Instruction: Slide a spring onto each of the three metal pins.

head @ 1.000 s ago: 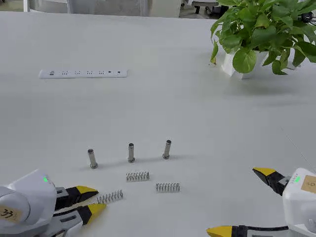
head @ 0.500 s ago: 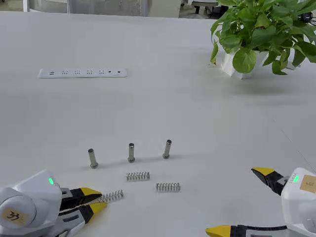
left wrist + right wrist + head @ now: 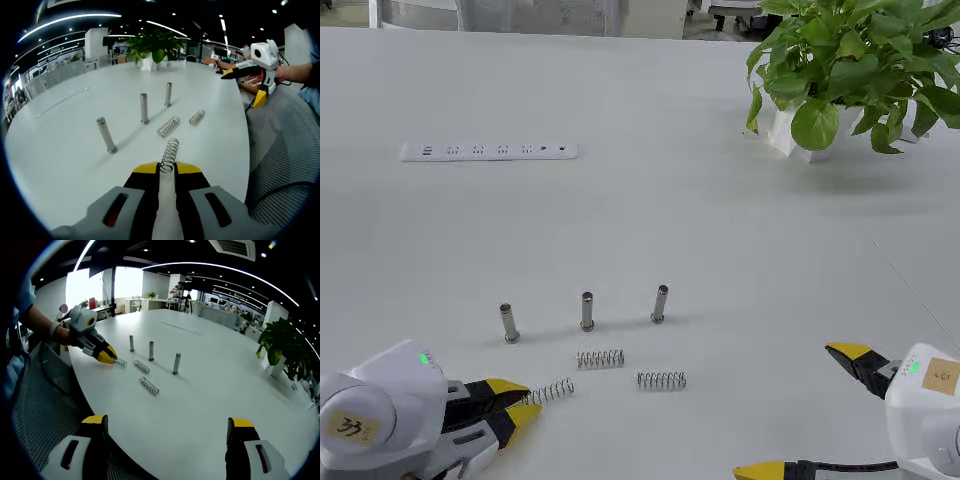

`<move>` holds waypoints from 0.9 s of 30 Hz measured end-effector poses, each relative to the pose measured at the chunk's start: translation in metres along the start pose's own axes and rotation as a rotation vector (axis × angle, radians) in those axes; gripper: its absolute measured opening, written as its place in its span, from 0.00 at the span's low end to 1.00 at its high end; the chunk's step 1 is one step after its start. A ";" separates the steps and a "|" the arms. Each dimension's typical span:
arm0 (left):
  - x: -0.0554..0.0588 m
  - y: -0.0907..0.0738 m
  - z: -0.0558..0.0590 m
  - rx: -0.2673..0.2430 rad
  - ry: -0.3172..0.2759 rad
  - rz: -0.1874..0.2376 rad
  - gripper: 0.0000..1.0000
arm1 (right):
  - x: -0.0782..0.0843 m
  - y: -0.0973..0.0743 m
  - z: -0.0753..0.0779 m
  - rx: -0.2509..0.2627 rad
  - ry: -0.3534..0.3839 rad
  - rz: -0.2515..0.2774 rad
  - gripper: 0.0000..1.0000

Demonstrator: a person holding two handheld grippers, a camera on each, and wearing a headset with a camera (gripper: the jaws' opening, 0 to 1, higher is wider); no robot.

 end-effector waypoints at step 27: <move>-0.063 -0.013 0.043 0.128 -0.022 0.198 0.07 | -0.051 0.001 -0.010 -0.154 0.044 0.140 0.79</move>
Point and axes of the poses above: the centre of the closed fingertips' face, and the gripper's own axes: y roughly forward along the fingers, z roughly to its right, x roughly out of its underside, the point moved 8 cm from there along -y, roughly backward along the fingers, and after that the axes turned 7 degrees about -z, right-handed, at the moved point
